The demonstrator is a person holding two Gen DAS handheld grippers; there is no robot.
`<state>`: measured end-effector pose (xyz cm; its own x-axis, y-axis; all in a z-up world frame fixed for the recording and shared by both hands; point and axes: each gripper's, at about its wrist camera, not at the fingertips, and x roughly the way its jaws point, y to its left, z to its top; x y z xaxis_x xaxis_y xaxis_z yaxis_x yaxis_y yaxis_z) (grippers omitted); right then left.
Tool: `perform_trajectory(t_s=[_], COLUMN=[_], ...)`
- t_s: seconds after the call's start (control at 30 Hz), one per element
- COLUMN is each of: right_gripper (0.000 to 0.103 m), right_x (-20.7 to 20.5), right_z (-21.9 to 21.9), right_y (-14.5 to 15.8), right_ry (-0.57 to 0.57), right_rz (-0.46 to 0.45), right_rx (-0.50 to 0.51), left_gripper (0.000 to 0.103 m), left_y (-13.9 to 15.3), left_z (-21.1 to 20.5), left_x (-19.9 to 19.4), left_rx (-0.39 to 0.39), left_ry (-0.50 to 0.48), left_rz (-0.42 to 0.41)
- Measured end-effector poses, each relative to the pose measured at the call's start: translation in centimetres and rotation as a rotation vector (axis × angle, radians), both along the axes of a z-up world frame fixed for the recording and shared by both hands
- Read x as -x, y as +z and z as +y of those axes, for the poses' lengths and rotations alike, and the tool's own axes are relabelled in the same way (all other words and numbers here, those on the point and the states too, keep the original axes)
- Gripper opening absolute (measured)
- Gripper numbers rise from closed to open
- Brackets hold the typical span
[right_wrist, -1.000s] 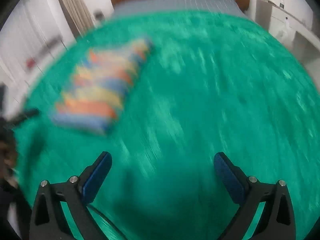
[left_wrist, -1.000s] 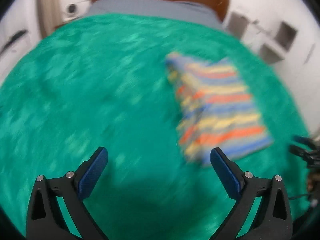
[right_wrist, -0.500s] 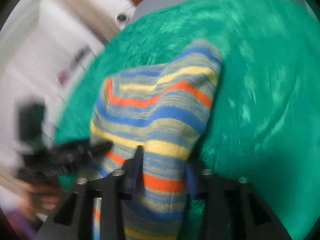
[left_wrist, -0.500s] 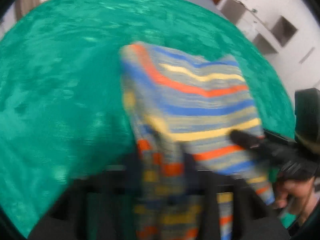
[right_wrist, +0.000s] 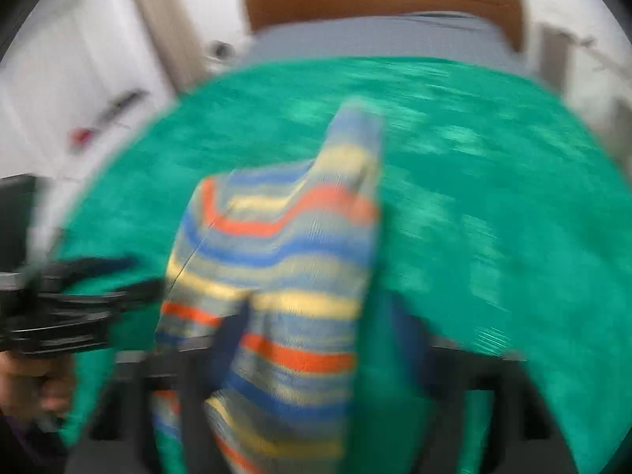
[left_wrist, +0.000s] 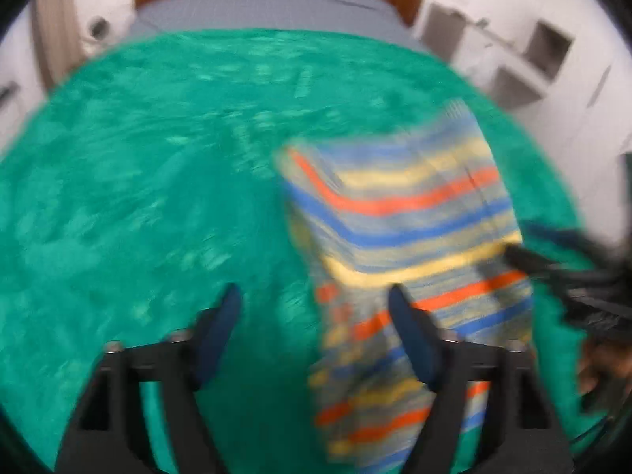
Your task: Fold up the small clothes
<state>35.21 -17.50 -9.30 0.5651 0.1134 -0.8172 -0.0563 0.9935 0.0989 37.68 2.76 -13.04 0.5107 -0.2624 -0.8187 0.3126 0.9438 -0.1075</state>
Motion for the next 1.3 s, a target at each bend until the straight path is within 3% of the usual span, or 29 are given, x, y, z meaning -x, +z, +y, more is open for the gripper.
perform_trajectory(t_s=[0.07, 0.23, 0.3, 0.4, 0.63, 0.83, 1.13, 1.3], right_gripper=[0.093, 0.095, 0.099, 0.099, 0.100, 0.102, 0.102, 0.102], right_x=[2.5, 9.6, 11.8, 14.9, 20.1, 22.9, 27.2, 28.6], right_z=[-0.9, 0.6, 0.7, 1.1, 2.6, 3.6, 3.6, 4.4], right_y=[0.7, 4.3, 5.8, 7.9, 11.4, 13.1, 12.5, 12.9], right_ry=[-0.060, -0.115, -0.123, -0.133, -0.124, -0.110, -0.097, -0.075], right_rz=[-0.024, -0.100, -0.131, -0.155, -0.203, -0.222, -0.151, -0.133], right_rx=[0.093, 0.310, 0.322, 0.316, 0.310, 0.279, 0.110, 0.099], left_gripper=[0.083, 0.101, 0.102, 0.102, 0.103, 0.103, 0.103, 0.103], left_y=[0.1, 2.5, 3.8, 5.8, 9.8, 10.9, 11.6, 11.6], left_z=[0.6, 0.4, -0.3, -0.5, 0.1, 0.8, 2.3, 1.7], left_x=[3.1, 9.7, 11.4, 13.3, 17.6, 21.3, 24.4, 25.7], left_rx=[-0.050, -0.212, -0.291, -0.301, -0.240, -0.200, -0.073, -0.091], left_ry=[0.019, 0.089, 0.104, 0.124, 0.168, 0.192, 0.161, 0.154], left_rz=[-0.073, -0.279, -0.354, -0.390, -0.396, -0.394, -0.272, -0.252])
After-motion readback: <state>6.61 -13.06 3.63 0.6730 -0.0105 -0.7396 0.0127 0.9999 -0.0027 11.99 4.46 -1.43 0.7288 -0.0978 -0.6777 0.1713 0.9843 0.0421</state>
